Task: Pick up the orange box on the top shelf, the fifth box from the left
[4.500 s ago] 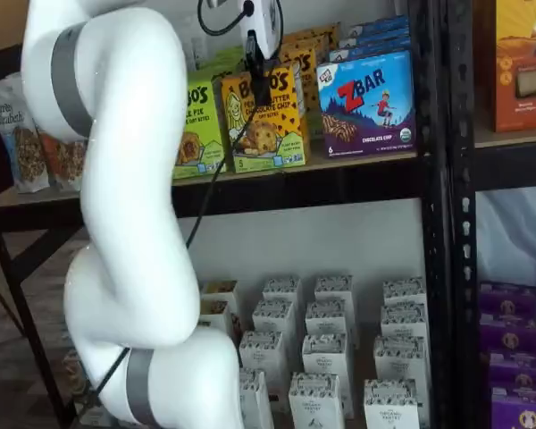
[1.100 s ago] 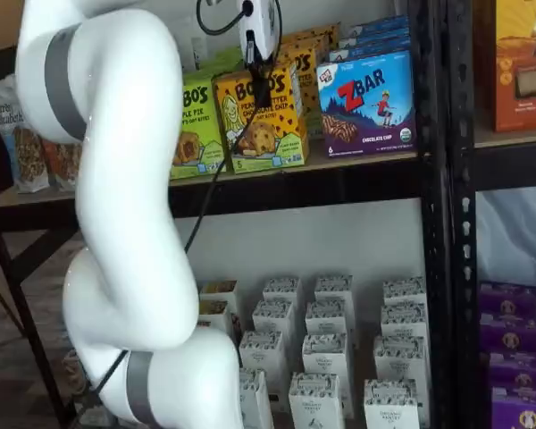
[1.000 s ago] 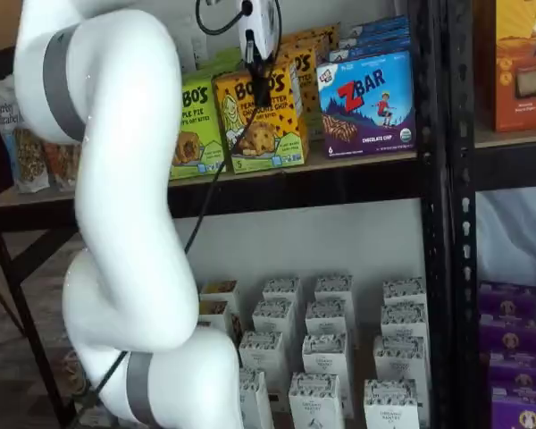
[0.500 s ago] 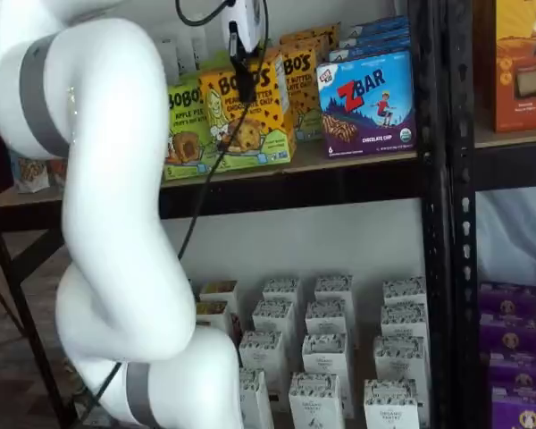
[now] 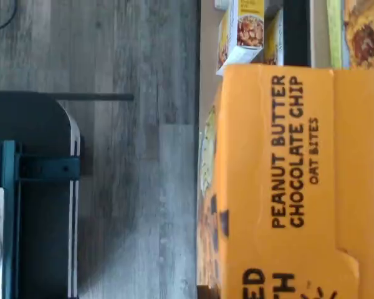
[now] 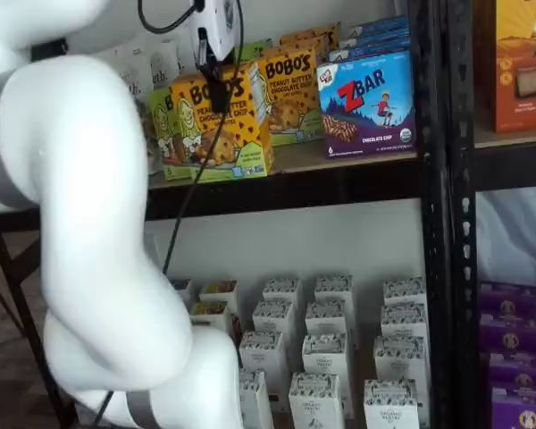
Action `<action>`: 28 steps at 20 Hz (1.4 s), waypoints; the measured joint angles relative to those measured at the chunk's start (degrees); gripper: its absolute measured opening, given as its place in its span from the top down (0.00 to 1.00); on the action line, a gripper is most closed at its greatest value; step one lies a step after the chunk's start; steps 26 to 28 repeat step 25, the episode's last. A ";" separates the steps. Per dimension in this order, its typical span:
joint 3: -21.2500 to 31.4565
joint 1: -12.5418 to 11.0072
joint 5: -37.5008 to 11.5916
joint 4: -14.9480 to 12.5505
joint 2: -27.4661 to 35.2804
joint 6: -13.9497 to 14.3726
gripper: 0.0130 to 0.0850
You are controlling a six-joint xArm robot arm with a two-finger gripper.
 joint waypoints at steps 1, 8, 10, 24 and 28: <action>0.69 0.22 0.18 -0.01 -0.91 0.23 0.89; 5.79 2.49 2.27 -0.39 -7.80 2.56 0.89; 7.02 3.00 2.90 -0.34 -9.59 3.15 0.89; 12.59 4.85 5.53 0.20 -18.24 5.48 0.89; 12.90 4.97 5.69 0.28 -18.70 5.65 0.89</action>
